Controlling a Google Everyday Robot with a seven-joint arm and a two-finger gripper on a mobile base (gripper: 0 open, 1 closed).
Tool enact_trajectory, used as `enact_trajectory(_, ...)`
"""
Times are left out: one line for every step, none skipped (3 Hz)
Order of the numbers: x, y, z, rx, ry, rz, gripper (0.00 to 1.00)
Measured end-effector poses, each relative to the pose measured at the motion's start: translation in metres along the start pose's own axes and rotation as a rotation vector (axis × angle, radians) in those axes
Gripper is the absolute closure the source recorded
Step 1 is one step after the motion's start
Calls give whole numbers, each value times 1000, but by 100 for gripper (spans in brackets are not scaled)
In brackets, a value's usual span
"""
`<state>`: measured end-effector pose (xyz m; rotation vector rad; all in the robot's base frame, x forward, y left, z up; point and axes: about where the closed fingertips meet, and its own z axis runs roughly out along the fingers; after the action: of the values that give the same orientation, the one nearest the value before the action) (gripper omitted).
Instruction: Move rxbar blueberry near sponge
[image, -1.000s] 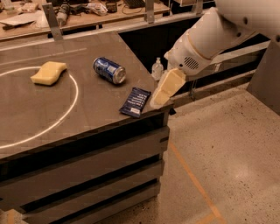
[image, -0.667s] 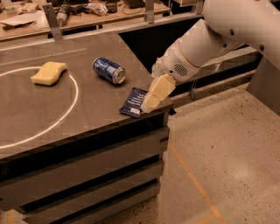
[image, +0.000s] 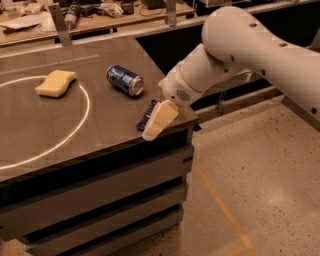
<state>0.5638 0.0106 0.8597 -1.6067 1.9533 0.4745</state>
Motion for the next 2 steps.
enact_trajectory(1,1,25,-28,20,0,1)
enact_trajectory(5,-3,37,-34,41,13,5)
